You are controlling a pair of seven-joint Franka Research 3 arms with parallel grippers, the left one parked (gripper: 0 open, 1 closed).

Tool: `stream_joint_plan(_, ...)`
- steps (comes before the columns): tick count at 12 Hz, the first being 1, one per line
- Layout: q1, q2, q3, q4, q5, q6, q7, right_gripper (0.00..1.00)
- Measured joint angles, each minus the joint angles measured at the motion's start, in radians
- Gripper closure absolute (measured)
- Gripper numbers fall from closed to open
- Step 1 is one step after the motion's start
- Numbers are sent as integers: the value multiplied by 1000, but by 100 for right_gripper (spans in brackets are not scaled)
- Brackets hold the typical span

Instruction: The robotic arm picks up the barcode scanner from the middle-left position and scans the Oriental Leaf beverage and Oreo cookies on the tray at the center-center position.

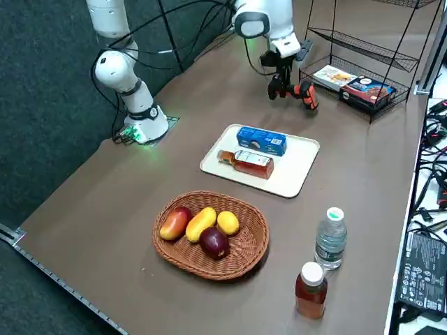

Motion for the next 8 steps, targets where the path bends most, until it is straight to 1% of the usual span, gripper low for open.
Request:
stream_joint_plan(2,11,4,0,-65,0,96,0,57)
stream_joint_plan(3,12,5,0,-86,0,121,0,57)
stream_joint_plan(8,21,10,-1,-111,0,143,0,57)
